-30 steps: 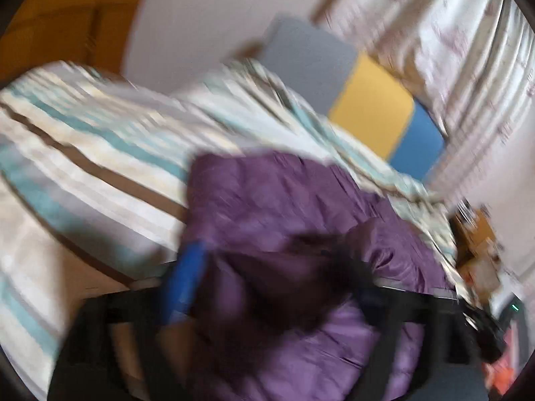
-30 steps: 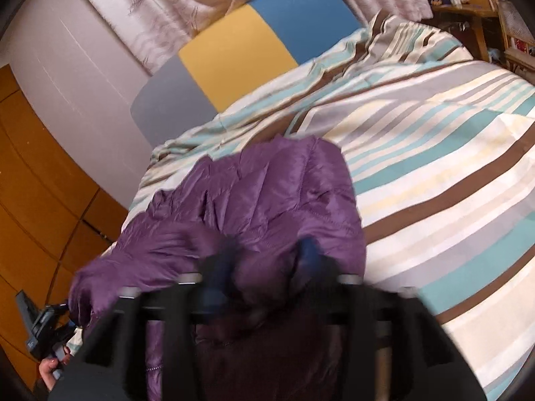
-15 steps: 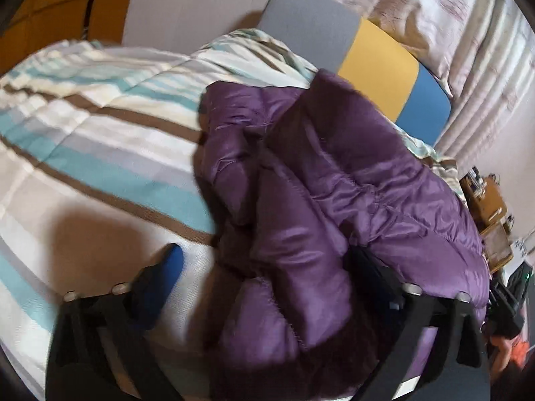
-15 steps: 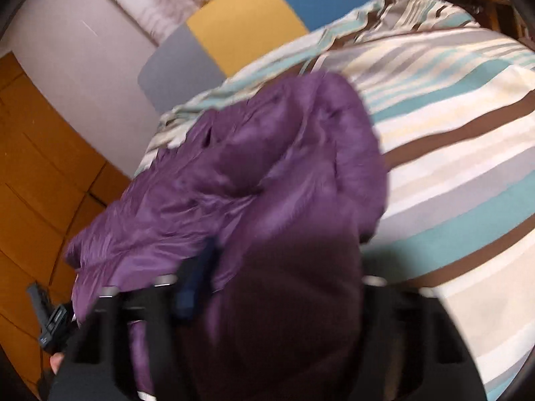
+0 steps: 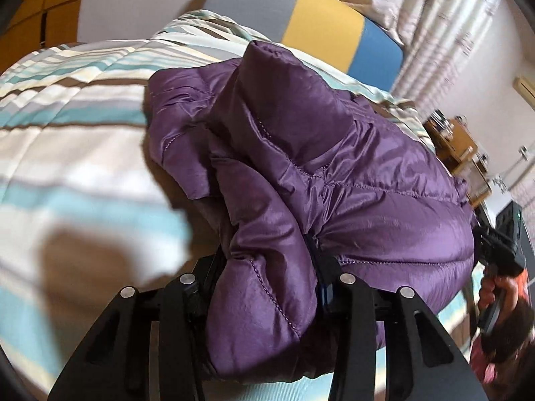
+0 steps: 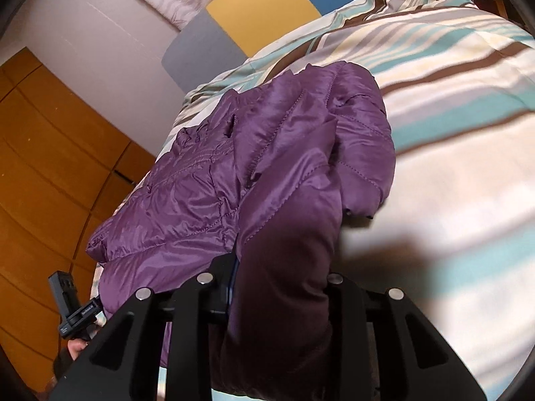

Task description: Fold large clothes

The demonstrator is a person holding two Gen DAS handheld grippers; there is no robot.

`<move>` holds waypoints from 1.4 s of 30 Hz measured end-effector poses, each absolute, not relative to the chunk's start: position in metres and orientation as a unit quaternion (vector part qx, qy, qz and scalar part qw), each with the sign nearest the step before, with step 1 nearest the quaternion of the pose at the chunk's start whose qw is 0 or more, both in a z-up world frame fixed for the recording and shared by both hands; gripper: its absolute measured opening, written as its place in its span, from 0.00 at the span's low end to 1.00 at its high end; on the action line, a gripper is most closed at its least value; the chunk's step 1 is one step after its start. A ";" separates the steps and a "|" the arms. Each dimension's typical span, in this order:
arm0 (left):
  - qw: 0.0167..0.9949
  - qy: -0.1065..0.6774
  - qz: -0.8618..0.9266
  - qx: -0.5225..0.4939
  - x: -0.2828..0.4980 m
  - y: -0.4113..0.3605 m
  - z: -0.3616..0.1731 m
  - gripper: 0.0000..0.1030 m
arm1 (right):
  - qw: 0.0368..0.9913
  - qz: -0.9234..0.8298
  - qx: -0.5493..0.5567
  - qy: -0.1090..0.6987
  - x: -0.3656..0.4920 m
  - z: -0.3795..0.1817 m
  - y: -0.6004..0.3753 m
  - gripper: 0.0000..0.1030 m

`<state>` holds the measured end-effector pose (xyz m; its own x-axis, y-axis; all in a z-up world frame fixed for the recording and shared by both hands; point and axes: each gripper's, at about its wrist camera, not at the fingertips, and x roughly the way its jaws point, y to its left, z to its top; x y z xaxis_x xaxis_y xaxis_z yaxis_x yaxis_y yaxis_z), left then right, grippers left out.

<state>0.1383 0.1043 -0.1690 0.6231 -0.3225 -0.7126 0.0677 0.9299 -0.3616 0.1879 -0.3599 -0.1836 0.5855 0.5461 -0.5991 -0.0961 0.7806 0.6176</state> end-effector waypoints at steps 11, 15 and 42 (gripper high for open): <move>0.900 0.397 -0.093 -0.154 0.086 0.103 -0.159 0.74 | 0.880 0.148 0.205 0.403 0.135 -0.162 -0.362 0.58; 0.924 0.345 -0.071 -0.152 0.091 0.114 -0.137 0.87 | 0.896 0.134 0.199 0.373 0.130 -0.149 -0.371 0.60; 0.944 0.239 0.019 -0.226 0.237 0.098 -0.076 0.14 | 0.942 0.102 0.171 0.272 0.266 -0.082 -0.325 0.14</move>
